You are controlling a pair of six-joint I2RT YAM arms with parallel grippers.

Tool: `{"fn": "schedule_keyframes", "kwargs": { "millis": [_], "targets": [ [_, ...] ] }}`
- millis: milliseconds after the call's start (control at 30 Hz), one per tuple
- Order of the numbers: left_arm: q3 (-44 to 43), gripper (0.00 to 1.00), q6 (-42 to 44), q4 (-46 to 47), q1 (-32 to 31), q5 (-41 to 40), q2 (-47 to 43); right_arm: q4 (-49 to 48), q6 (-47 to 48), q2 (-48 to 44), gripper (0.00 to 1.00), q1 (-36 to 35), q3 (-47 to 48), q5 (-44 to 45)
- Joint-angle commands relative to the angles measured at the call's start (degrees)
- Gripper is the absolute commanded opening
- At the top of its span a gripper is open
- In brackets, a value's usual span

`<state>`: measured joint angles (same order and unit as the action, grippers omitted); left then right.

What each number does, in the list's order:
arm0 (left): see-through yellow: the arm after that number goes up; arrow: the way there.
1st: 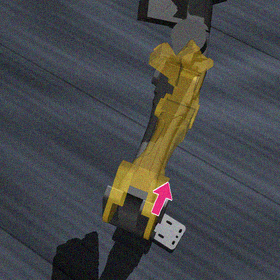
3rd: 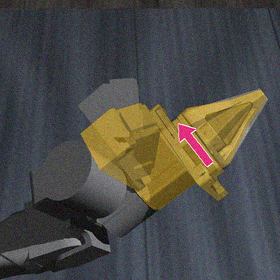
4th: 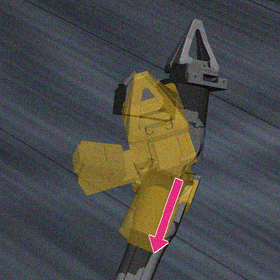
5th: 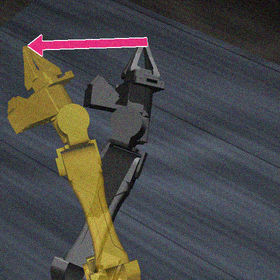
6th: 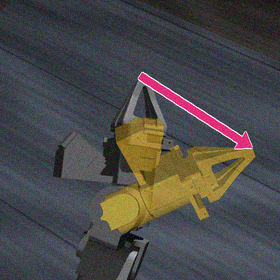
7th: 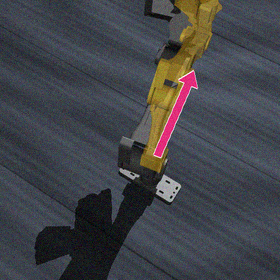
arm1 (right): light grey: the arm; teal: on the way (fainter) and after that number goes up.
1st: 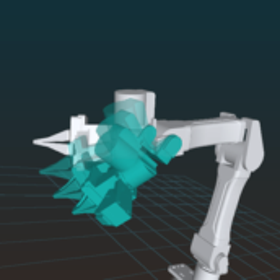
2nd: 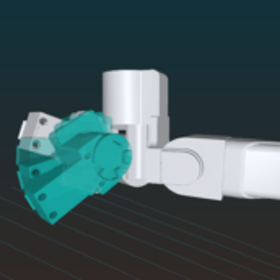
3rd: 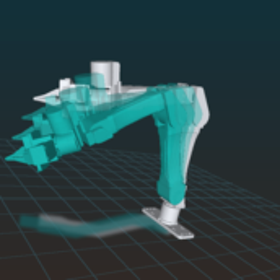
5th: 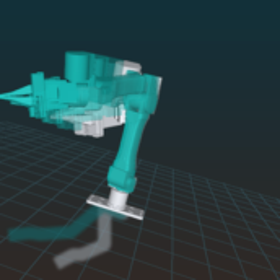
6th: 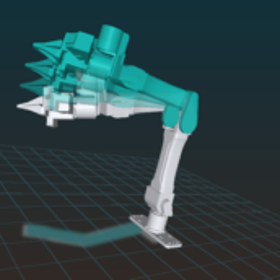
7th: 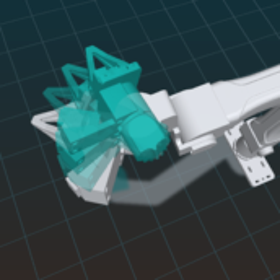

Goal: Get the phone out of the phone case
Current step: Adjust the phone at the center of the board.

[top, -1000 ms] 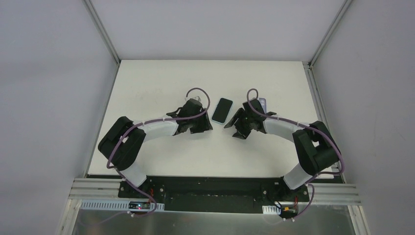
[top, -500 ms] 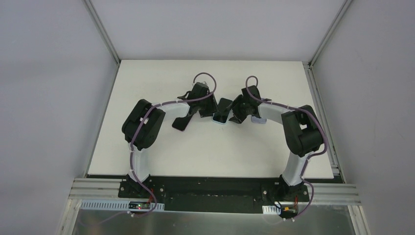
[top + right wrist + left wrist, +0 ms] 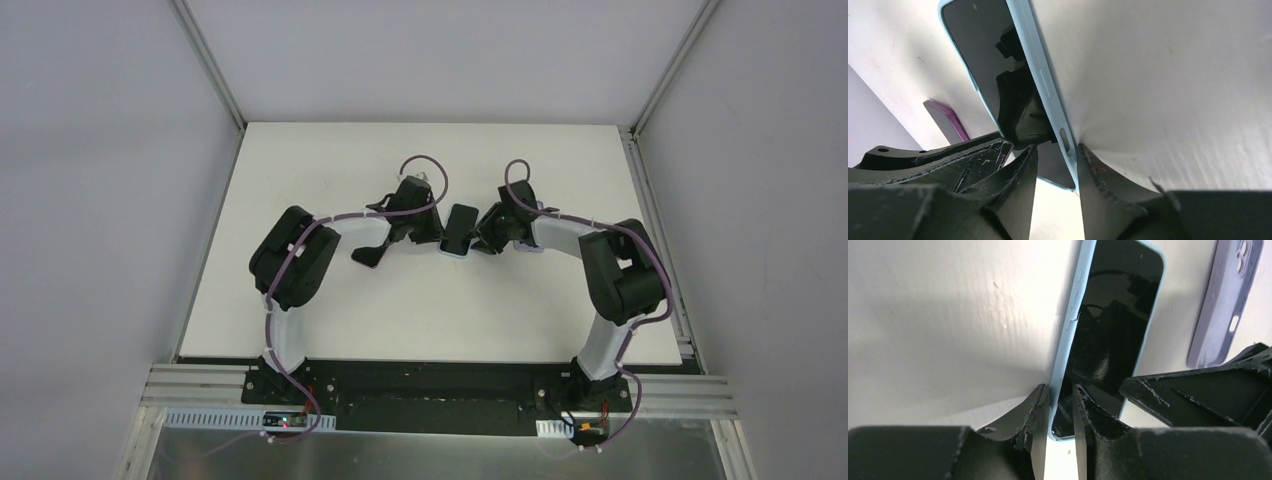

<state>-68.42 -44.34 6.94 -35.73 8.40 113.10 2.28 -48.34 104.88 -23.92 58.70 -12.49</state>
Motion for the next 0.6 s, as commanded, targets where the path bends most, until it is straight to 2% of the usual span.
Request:
{"fn": "schedule_keyframes", "kwargs": {
  "millis": [0,367,567],
  "targets": [
    [4.16,0.23,0.21,-2.16,-5.27,3.77,-1.45,2.73,2.09,-2.51,0.37,-2.42,-5.49,-0.64],
    [13.69,0.21,-0.97,0.24,-11.79,-0.14,-9.55,2.12,2.04,-12.30,0.34,-5.23,-16.41,2.83],
    [18.75,0.26,-1.39,1.32,-13.01,-2.09,-14.10,5.13,3.16,-19.95,0.37,-6.12,-18.64,5.77]
  ]
}}
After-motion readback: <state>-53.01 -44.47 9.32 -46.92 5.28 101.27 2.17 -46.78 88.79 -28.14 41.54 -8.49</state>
